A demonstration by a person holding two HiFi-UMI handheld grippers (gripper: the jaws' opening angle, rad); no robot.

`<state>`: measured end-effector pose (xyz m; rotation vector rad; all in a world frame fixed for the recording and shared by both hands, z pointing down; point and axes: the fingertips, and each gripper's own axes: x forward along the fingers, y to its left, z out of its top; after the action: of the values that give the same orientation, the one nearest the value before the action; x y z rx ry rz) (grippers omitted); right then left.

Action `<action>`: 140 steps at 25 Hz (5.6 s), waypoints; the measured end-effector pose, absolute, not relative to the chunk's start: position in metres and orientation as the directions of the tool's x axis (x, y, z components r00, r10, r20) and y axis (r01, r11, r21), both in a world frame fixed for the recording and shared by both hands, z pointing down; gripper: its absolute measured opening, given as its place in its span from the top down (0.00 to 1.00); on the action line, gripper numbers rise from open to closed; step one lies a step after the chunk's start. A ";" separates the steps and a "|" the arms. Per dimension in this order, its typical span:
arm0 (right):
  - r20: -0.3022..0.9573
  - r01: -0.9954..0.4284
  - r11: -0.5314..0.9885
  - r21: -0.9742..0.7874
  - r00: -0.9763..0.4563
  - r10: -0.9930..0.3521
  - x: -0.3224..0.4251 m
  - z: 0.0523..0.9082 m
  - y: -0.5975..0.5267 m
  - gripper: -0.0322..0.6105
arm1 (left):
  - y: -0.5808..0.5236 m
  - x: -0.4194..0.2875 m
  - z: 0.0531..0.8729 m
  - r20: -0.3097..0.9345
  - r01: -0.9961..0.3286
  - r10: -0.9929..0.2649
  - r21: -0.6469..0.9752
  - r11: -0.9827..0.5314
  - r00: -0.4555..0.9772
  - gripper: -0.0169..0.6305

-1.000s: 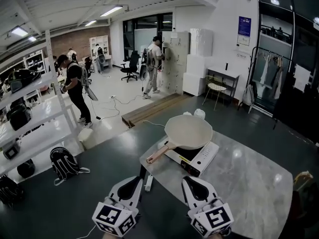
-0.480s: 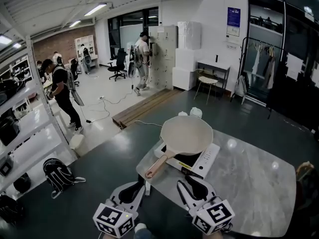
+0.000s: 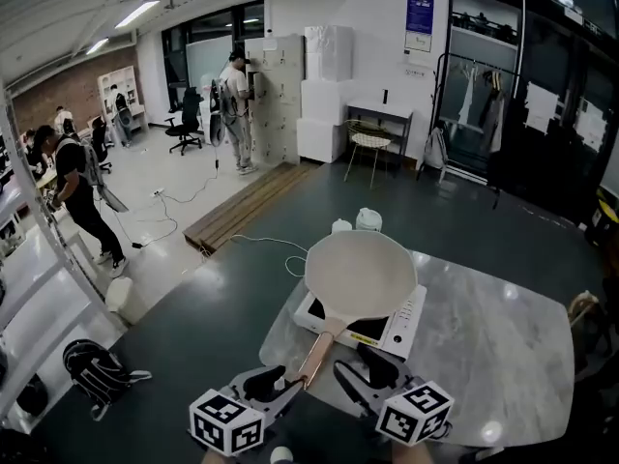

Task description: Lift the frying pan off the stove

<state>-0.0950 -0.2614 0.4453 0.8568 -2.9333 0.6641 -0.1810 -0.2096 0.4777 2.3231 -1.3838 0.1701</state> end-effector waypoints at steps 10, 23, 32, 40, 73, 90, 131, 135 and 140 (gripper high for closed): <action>0.169 -0.646 0.615 -0.452 -0.739 -0.652 -0.108 0.461 -0.295 0.53 | -0.225 -0.158 0.524 0.295 -0.523 -0.465 0.688 -0.503 0.835 0.51; 0.247 -0.615 0.445 -0.651 -0.726 -0.642 -0.108 0.507 -0.312 0.50 | -0.215 -0.140 0.521 0.125 -0.278 -0.331 0.838 -0.469 0.935 0.68; 0.157 -0.332 0.246 -0.911 -0.829 -0.537 -0.134 0.535 -0.333 0.47 | -0.213 -0.142 0.519 0.174 -0.320 -0.336 0.834 -0.449 0.926 0.69; 0.115 -0.241 0.226 -0.944 -0.881 -0.458 -0.160 0.539 -0.354 0.47 | -0.210 -0.140 0.517 0.232 -0.367 -0.327 0.814 -0.451 0.916 0.69; 0.040 -0.260 0.491 -0.832 -0.909 -0.415 -0.176 0.446 -0.353 0.47 | -0.208 -0.140 0.468 0.161 -0.385 -0.385 0.677 -0.627 0.909 0.69; -0.056 -0.298 0.613 -0.731 -0.870 -0.489 -0.149 0.373 -0.373 0.46 | -0.234 -0.131 0.419 0.116 -0.329 -0.317 0.524 -0.786 0.941 0.69; -0.089 -0.489 0.502 -0.713 -0.648 -0.757 0.011 0.358 -0.343 0.44 | -0.216 -0.033 0.405 0.033 0.004 0.024 0.510 -0.860 0.999 0.70; -0.071 -0.507 0.498 -0.704 -0.647 -0.759 0.009 0.359 -0.341 0.44 | -0.214 -0.034 0.407 0.038 0.002 0.024 0.507 -0.862 0.999 0.71; -0.066 -0.515 0.504 -0.694 -0.651 -0.756 0.007 0.357 -0.339 0.44 | -0.211 -0.034 0.407 0.038 0.000 0.022 0.497 -0.867 0.999 0.71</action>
<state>0.0071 -0.3386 0.3570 1.3404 -3.0276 1.1719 -0.0341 -0.2114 0.4067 2.6204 0.0152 0.0580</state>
